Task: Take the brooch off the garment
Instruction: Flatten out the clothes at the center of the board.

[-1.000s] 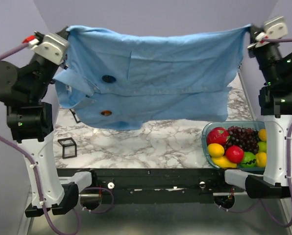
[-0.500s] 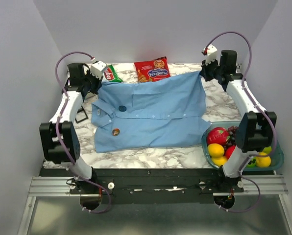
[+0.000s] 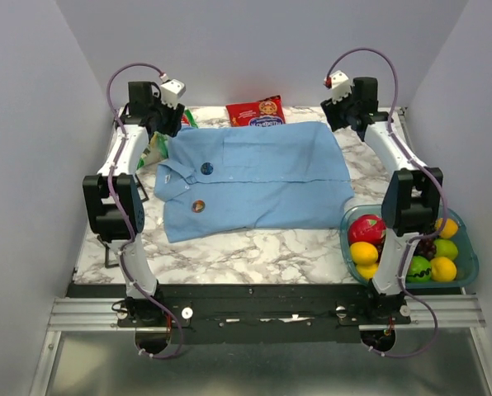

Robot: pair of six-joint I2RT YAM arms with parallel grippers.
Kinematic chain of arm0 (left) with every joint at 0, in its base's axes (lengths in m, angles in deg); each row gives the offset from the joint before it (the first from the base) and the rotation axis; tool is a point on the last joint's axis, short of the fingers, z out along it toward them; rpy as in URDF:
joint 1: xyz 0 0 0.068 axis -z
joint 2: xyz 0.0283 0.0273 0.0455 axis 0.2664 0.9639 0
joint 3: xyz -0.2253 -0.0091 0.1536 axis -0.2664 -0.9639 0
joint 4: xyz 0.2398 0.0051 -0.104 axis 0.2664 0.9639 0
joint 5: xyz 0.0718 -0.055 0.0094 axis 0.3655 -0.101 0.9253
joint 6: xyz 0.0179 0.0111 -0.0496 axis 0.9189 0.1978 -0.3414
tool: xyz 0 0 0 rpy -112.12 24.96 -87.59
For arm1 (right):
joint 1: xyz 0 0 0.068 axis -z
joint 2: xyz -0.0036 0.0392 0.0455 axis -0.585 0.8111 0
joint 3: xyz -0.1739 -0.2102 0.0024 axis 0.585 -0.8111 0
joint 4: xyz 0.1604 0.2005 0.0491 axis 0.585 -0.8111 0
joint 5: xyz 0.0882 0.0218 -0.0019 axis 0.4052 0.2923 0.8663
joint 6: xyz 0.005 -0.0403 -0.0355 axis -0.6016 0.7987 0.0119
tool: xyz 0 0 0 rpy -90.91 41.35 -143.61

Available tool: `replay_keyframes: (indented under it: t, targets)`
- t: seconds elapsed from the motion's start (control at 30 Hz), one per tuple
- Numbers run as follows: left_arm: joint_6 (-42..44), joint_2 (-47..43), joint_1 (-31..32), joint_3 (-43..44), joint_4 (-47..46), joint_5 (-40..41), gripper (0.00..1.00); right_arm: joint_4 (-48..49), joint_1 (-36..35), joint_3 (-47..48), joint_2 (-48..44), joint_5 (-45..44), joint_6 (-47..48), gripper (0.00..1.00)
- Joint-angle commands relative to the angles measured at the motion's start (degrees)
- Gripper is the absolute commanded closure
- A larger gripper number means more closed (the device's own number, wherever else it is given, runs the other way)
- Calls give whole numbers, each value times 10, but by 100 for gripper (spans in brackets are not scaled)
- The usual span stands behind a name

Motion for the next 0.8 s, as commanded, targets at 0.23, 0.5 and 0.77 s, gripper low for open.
replay_keyframes:
  t: [0.23, 0.5, 0.77]
  targets:
    - [95, -223, 13, -283, 184, -115, 56, -255, -31, -257, -202, 179, 323, 43]
    - [187, -166, 13, -349, 242, -61, 74, -226, -69, -310, -145, 55, 354, 53]
    - [195, -130, 15, -384, 243, -10, 75, -197, -61, -310, -82, -105, 360, 59]
